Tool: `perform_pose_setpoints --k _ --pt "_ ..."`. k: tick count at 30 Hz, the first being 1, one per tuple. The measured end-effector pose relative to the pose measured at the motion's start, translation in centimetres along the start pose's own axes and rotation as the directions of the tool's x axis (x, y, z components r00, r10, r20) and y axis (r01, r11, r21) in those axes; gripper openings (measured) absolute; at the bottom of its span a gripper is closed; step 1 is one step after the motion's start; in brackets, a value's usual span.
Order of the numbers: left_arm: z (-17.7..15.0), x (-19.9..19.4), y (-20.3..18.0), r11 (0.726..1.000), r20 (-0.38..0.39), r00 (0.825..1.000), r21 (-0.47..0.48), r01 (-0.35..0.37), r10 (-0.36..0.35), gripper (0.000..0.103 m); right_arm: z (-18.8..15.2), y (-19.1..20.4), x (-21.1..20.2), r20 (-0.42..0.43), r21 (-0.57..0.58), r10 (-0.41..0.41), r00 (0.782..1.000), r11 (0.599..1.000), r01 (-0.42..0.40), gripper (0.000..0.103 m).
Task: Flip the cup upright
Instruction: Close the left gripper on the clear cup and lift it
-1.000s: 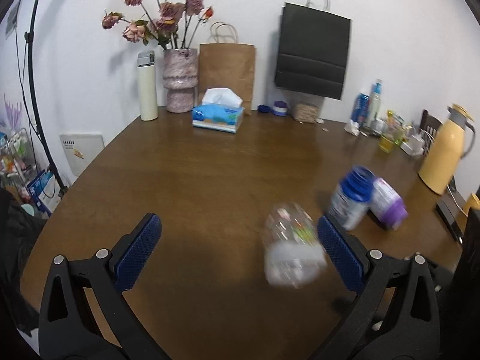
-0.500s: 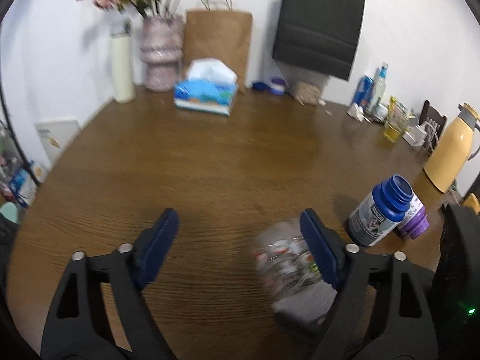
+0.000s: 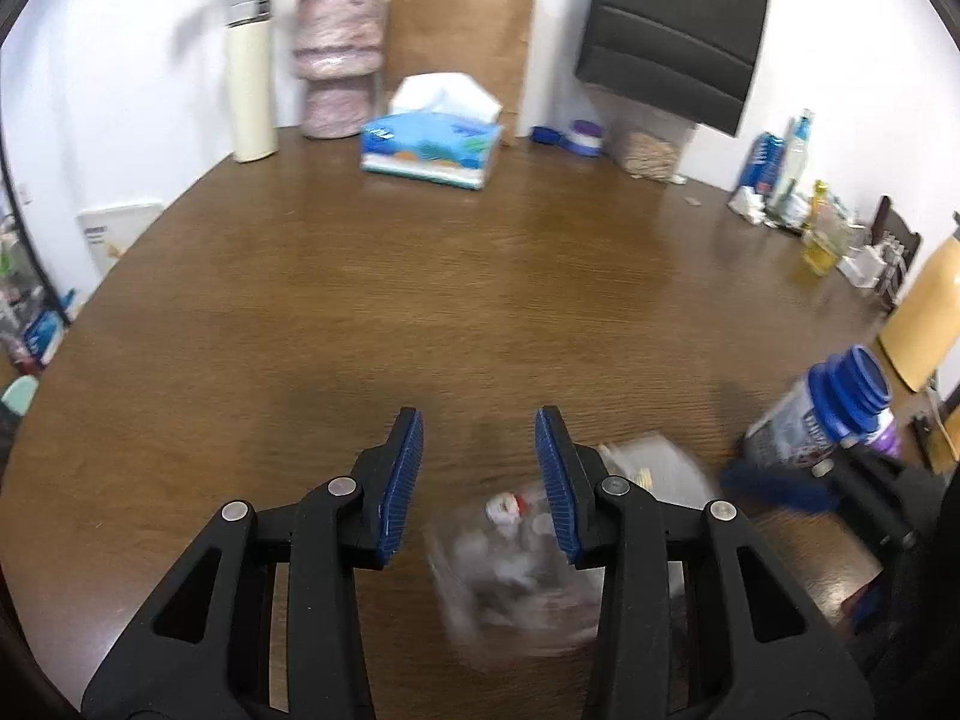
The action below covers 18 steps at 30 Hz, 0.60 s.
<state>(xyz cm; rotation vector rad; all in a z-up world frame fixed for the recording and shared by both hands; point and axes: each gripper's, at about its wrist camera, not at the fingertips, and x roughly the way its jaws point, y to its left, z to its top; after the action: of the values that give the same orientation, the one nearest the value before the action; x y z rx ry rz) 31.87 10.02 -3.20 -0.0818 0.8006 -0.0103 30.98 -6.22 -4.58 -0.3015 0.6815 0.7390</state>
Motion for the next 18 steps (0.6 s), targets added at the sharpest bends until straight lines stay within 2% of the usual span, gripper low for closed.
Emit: perform_pose_setpoints --k 5,6,8,9,11,13,15,17,18 --pt "-1.1 -0.5 0.3 0.999 0.021 1.000 -0.030 -0.015 0.015 0.036 -0.4 -0.6 -0.7 0.019 0.073 0.034 0.999 0.997 -0.035 0.073" --pt "-1.1 -0.7 0.4 0.999 0.014 1.000 -0.031 -0.011 0.012 0.040 -0.5 -0.4 -0.9 0.017 0.069 0.023 1.000 0.997 -0.024 0.073" --pt "-0.9 -1.3 0.7 0.999 0.009 1.000 -0.036 0.030 -0.030 0.062 -0.3 -0.2 -1.0 0.013 0.055 -0.005 1.000 0.998 0.004 0.073" --pt "-0.9 -2.2 0.5 0.998 0.028 0.998 -0.012 0.060 -0.060 0.071 -0.5 0.2 -1.8 0.025 0.048 -0.006 1.000 0.999 0.005 0.073" --pt "-1.3 -3.5 -0.8 0.993 0.057 0.996 0.099 0.065 -0.070 0.072 -0.5 0.0 -2.1 0.033 0.039 0.003 0.999 0.999 -0.005 0.073" --pt "-1.9 -3.5 -2.9 0.966 0.009 0.996 0.246 0.081 -0.085 0.085 -1.4 0.2 -3.3 0.026 0.029 0.012 1.000 1.000 -0.012 0.073" --pt "-2.6 -2.5 -4.9 0.927 -0.070 0.989 0.346 0.145 -0.128 0.092 -2.5 0.2 -4.4 0.010 0.030 0.011 1.000 0.999 -0.012 0.073" --pt "-3.1 -0.8 -6.5 0.907 -0.175 0.975 0.375 0.193 -0.135 0.080 -3.3 0.2 -4.7 -0.020 0.017 -0.026 0.999 1.000 0.026 0.075" --pt "-3.3 0.1 -7.2 0.894 -0.223 0.967 0.400 0.203 -0.120 0.062 -3.9 0.3 -5.1 -0.023 0.008 -0.049 0.999 0.999 0.049 0.075"
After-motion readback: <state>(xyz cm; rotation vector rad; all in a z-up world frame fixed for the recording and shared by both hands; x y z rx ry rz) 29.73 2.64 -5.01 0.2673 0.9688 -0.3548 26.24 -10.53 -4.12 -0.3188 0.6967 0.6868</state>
